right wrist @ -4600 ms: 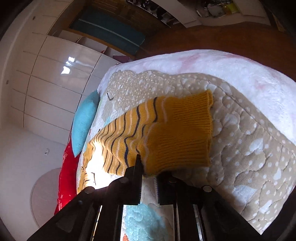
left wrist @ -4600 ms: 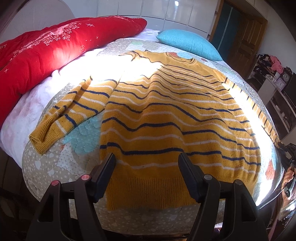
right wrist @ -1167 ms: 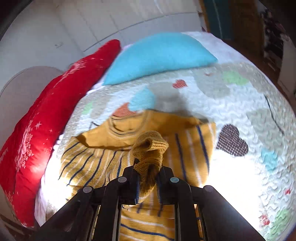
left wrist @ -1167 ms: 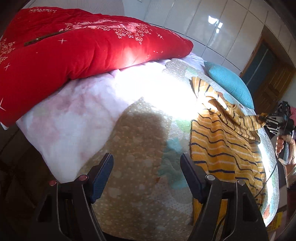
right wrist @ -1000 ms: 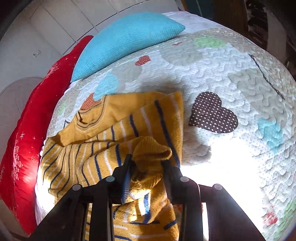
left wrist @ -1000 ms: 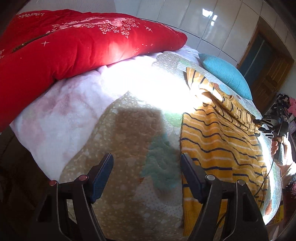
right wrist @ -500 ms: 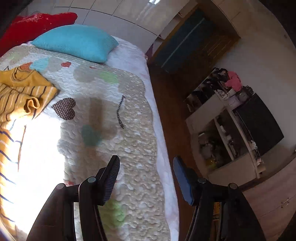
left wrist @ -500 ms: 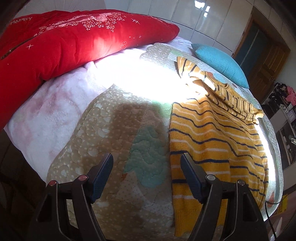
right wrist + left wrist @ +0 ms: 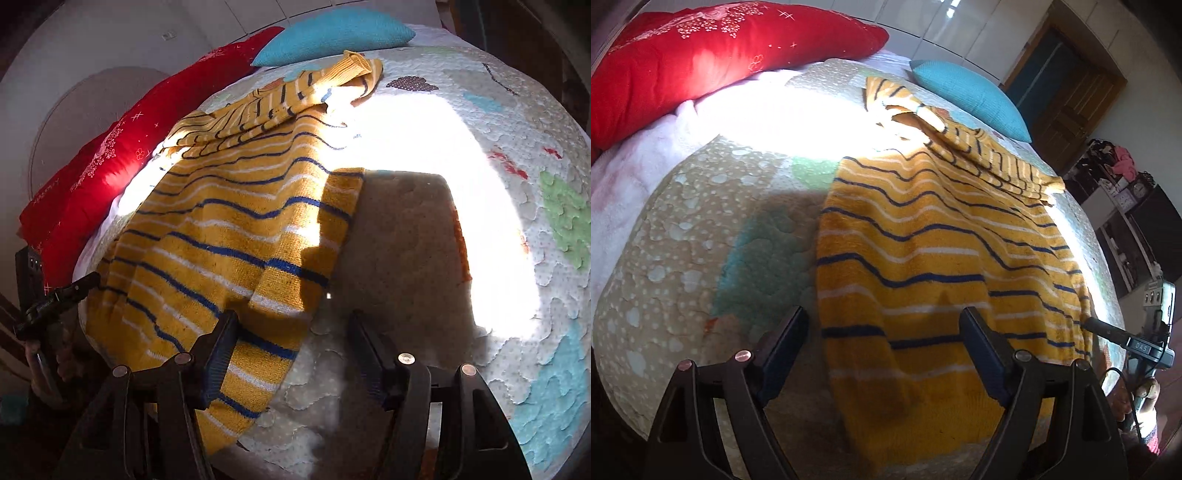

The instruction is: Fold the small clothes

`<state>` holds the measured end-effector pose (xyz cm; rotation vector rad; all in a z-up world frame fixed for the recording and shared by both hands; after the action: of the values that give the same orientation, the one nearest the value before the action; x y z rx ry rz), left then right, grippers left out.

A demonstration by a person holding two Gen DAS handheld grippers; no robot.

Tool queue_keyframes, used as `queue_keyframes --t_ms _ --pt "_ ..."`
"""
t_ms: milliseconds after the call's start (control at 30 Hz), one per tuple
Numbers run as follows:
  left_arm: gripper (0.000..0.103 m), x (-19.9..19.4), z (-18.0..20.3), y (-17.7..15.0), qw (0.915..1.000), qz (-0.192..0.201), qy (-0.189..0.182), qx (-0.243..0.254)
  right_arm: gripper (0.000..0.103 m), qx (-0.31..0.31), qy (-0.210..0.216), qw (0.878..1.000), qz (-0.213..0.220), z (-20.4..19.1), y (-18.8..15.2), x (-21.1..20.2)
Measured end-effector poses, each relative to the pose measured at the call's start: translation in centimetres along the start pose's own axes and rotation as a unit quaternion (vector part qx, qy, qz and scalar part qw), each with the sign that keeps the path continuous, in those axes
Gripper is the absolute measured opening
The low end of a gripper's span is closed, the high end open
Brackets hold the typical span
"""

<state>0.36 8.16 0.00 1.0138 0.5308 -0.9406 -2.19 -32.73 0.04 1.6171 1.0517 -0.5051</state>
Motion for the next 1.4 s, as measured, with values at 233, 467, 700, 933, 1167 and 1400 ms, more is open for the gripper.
queue_keyframes --t_ms 233,467,700,933,1167,1400 --pt "0.073 0.0 0.9 -1.2 0.9978 -0.012 -0.064 -0.012 0.067 0.051 0.147 0.988 0.015 -2.5 -2.8 1.0" --pt "0.030 1.0 1.8 -0.8 0.9997 -0.017 -0.015 -0.013 0.046 0.077 0.165 0.982 0.051 -5.0 -4.7 1.6" --pt "0.007 -0.9 2.1 -0.2 0.9995 -0.015 0.006 -0.029 0.010 0.089 0.162 0.982 0.042 -3.6 -3.7 0.2" --pt "0.007 -6.4 2.3 -4.0 0.9984 -0.020 -0.044 -0.030 0.009 0.065 0.168 0.982 0.055 -3.2 -6.9 -6.4" --pt "0.007 -5.0 0.6 -7.7 0.9969 -0.064 -0.025 -0.040 0.009 0.099 0.178 0.979 0.018 -2.9 -11.2 -5.9" --pt "0.008 -6.6 3.5 1.3 0.9977 0.019 -0.063 -0.012 0.009 0.061 0.186 0.976 0.090 -2.0 -2.9 -8.2"
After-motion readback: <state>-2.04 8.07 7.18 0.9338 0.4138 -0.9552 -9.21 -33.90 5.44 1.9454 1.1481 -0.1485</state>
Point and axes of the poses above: each gripper's, at about its wrist camera, not at the fingertips, and x roughly the way its jaws point, z to its right, y to its top, the point moved 2 cm from there along x, roughly the way its jaws point, and after that the axes turned 10 degrees about -x, right-handed, at the moved point
